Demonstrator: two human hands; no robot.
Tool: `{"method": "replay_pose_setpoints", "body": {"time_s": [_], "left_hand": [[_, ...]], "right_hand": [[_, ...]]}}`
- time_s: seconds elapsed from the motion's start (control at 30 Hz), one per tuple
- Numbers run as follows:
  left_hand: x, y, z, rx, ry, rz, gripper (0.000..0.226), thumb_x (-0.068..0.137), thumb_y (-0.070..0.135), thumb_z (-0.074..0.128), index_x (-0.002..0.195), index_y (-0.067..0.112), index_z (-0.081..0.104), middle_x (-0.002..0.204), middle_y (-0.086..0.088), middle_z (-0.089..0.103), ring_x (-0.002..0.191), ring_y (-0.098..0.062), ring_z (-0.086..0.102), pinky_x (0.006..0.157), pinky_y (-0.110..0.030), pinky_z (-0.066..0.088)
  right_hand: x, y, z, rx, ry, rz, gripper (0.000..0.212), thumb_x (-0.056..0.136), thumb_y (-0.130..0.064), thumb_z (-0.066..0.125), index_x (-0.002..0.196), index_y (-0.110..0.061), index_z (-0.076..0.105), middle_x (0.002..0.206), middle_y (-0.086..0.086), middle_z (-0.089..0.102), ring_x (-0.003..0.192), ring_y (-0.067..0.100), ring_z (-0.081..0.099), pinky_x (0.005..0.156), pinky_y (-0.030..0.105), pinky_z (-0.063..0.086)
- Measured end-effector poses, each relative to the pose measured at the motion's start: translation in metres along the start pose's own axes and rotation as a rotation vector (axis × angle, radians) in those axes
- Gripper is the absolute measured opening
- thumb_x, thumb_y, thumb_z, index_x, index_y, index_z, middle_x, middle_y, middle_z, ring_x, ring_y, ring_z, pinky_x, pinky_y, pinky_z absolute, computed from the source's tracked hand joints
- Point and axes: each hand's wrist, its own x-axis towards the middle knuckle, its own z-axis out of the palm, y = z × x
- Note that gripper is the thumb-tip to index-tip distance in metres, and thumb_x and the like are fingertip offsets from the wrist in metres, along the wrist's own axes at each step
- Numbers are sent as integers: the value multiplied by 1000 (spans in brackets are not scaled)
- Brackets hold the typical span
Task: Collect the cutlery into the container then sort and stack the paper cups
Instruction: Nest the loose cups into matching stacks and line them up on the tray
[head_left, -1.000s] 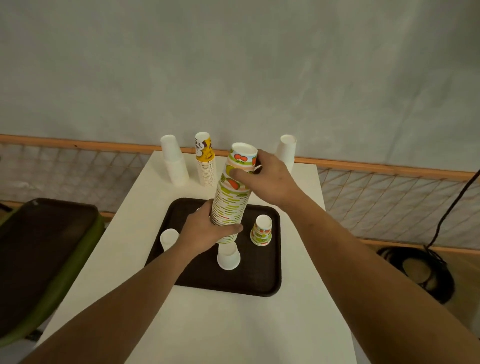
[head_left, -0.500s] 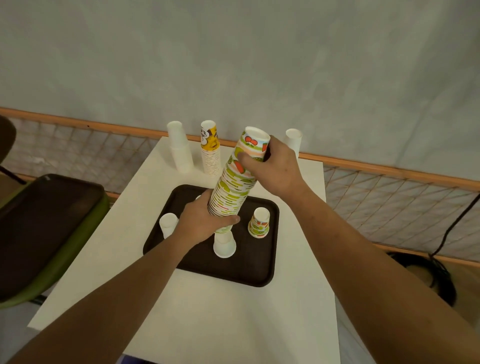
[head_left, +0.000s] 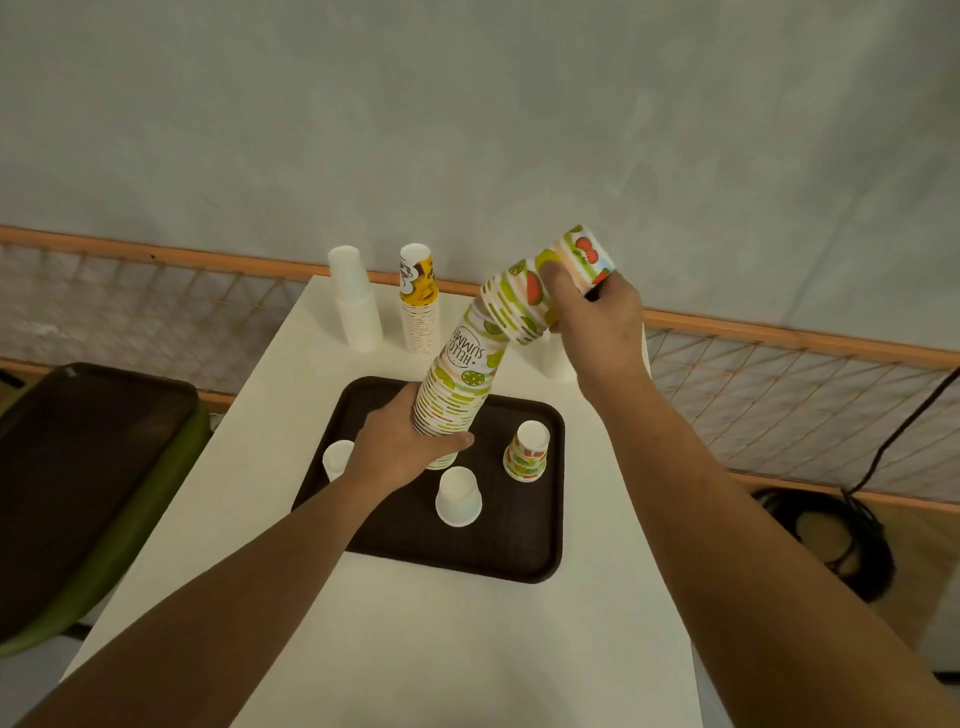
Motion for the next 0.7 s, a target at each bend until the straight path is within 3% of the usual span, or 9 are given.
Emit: {"method": "replay_pose_setpoints", "body": {"time_s": [0.17, 0.33, 0.43, 0.53, 0.63, 0.7], "left_hand": [[6, -6, 1, -102, 18, -40, 76, 64, 56, 89, 129, 35, 58, 119, 15, 68, 110, -8, 65, 99, -39, 55], [6, -8, 2, -184, 29, -48, 76, 67, 52, 89, 133, 33, 57, 122, 15, 67, 113, -8, 63, 99, -34, 52], [7, -9, 0, -188, 26, -45, 78, 68, 52, 88, 135, 31, 56, 125, 13, 66, 116, -10, 63, 98, -33, 52], [9, -12, -1, -182, 21, -37, 77, 69, 53, 87, 136, 33, 55, 126, 14, 66, 115, -7, 62, 91, -24, 50], [10, -13, -1, -180, 25, -37, 80, 68, 55, 87, 137, 35, 53, 125, 17, 66, 113, -4, 62, 90, -22, 50], [11, -15, 1, -180, 23, -41, 83, 66, 56, 87, 139, 35, 52, 126, 16, 65, 115, -6, 62, 94, -27, 52]], "right_hand": [[1, 10, -10, 438, 114, 185, 25, 87, -34, 74, 105, -19, 68, 98, 0, 79, 95, 21, 76, 77, 40, 63], [-13, 46, -21, 549, 199, 323, 20, 93, -31, 71, 109, -20, 64, 98, 0, 79, 96, 18, 76, 73, 32, 61], [-22, 76, -28, 464, 274, 380, 17, 93, -33, 72, 105, -25, 63, 96, -3, 79, 93, 16, 77, 71, 30, 61], [-29, 111, -34, 250, 335, 385, 23, 89, -35, 76, 106, -24, 66, 99, -4, 76, 93, 16, 76, 74, 31, 63], [-33, 143, -37, -54, 321, 330, 37, 84, -39, 76, 115, -22, 65, 105, -5, 72, 97, 13, 72, 85, 35, 61], [-35, 158, -36, -179, 264, 267, 39, 80, -41, 77, 113, -27, 63, 103, -11, 69, 95, 8, 69, 82, 28, 58]]}}
